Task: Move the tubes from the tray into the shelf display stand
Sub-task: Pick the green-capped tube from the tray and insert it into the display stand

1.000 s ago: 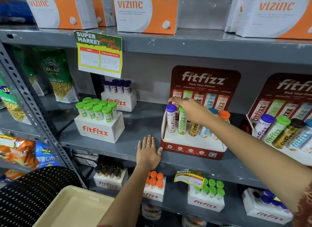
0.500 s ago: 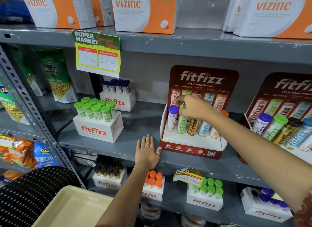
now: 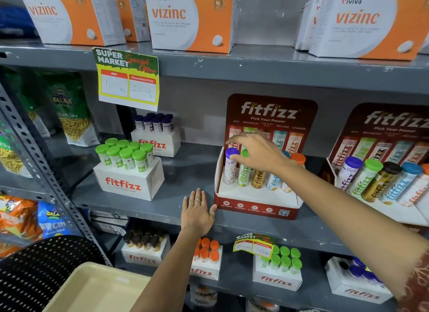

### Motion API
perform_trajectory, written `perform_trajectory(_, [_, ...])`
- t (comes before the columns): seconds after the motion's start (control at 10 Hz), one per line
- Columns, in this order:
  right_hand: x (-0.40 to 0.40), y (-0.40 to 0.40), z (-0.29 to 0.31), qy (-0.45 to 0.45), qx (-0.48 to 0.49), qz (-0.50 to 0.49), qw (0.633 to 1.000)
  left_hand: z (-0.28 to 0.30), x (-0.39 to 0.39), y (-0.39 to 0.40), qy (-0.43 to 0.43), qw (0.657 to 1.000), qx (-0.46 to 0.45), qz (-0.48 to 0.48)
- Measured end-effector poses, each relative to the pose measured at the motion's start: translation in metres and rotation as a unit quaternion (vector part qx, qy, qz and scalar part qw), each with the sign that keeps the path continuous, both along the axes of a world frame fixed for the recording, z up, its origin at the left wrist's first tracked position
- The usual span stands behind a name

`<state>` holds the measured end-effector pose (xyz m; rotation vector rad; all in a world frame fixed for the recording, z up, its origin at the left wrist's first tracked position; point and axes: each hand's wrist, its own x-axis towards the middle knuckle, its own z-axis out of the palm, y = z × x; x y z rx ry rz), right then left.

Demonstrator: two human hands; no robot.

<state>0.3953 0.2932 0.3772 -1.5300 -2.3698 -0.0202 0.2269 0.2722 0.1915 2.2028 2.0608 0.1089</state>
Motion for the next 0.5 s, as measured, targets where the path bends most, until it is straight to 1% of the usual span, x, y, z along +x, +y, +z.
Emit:
perform_trajectory(0.1, [-0.006, -0.001, -0.002, -0.011, 0.015, 0.002, 1.000, -0.001, 0.000, 0.001, -0.001, 1.000, -0.001, -0.001])
perform_trajectory(0.3, [-0.018, 0.002, 0.000, 0.039, 0.020, -0.023, 0.999, -0.001, -0.001, 0.001, -0.008, 1.000, -0.001, 0.002])
perform_trajectory(0.5, [-0.029, 0.007, 0.000, 0.071, 0.000, -0.064, 0.995, -0.002, -0.001, 0.001, -0.007, 1.000, 0.000, 0.002])
